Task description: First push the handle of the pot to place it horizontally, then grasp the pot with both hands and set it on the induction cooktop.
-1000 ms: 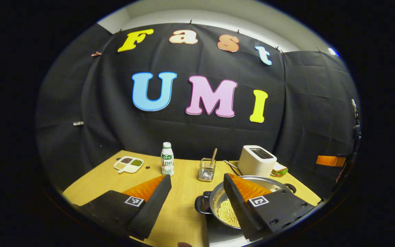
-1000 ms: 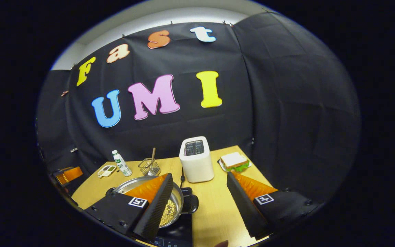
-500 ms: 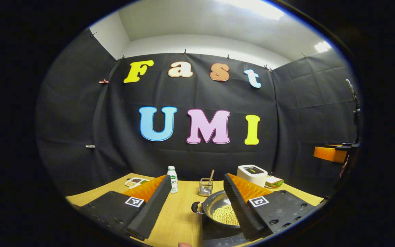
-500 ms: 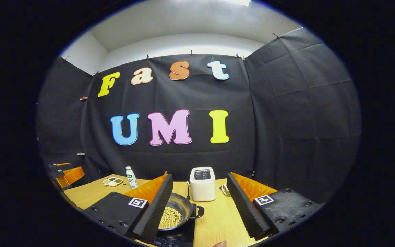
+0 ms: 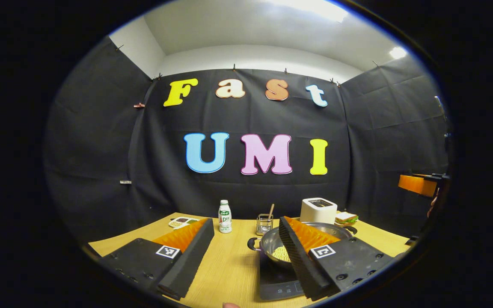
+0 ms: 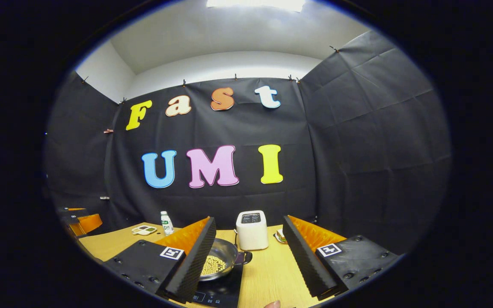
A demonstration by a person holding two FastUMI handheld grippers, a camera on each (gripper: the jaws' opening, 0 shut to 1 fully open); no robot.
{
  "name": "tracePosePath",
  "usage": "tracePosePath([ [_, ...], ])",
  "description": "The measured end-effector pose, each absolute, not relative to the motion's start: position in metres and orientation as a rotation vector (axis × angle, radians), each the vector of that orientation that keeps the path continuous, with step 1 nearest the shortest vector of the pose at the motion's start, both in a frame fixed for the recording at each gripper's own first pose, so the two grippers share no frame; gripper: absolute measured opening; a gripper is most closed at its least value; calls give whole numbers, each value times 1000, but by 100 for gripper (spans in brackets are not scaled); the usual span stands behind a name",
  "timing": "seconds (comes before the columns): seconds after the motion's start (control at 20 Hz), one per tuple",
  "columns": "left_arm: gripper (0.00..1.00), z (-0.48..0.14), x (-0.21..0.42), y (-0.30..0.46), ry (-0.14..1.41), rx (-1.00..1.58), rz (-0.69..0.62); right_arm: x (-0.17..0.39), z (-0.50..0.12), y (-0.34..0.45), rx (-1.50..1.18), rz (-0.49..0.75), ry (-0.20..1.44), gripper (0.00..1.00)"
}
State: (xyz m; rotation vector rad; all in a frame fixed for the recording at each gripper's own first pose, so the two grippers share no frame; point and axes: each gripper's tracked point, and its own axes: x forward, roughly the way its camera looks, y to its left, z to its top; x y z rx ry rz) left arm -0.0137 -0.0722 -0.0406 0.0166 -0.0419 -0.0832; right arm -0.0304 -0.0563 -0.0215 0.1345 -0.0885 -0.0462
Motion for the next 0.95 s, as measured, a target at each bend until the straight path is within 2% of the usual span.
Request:
tracePosePath([
  [0.2,95,-44,-20,-87,-67,33,-103,-34,-28,-66,125,-62,-99,97],
  [0.45,95,-42,-23,-99,-90,-76,-144,-36,-46,-76,122,-64,-67,97],
  [0.7,95,-55,-20,-65,-37,-7,-34,-35,-51,-81,139,-64,-53,97],
  [0.95,95,-61,-16,-61,-25,3,-11,-32,-54,-80,136,-65,-51,97],
])
